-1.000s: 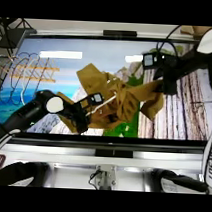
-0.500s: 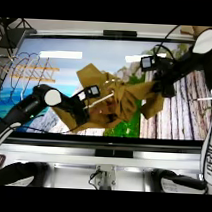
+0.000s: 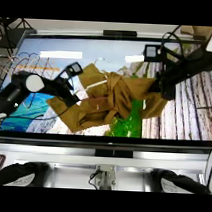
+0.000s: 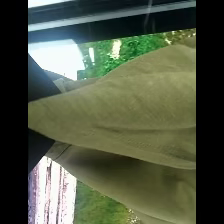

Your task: Fold the shirts.

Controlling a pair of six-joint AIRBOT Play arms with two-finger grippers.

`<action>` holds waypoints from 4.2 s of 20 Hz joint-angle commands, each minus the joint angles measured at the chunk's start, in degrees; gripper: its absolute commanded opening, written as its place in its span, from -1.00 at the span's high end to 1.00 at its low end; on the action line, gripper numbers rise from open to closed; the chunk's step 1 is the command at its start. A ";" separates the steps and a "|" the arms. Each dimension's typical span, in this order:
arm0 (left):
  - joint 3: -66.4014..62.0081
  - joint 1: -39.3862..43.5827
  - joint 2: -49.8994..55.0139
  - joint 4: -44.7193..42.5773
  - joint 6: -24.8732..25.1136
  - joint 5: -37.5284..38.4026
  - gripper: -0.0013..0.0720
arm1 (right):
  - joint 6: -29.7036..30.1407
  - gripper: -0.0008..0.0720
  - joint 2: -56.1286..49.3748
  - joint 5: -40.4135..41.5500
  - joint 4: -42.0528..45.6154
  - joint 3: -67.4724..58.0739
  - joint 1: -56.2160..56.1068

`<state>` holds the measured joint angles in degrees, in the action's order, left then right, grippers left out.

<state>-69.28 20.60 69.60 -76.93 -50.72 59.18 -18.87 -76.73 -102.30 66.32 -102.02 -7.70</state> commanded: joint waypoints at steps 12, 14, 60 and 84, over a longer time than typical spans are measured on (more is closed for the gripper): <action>25.18 -8.20 -2.93 22.43 -19.39 -4.26 -0.86 | -7.04 0.84 4.57 -0.66 -1.14 0.00 -0.02; 27.54 -3.87 -2.91 23.47 -19.41 -8.52 -0.86 | -7.04 0.85 4.57 -0.61 -0.87 0.00 -0.02; -35.23 3.58 -3.78 24.24 -22.97 3.82 0.83 | -40.11 0.86 5.25 21.33 5.70 -2.27 -10.82; -36.13 16.06 2.23 23.87 1.64 -39.26 -0.89 | -47.32 0.86 11.67 16.31 -2.84 -7.19 -6.45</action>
<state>-105.38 33.52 69.12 -52.93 -51.55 30.87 -66.13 -64.45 -84.86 64.31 -109.16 -14.17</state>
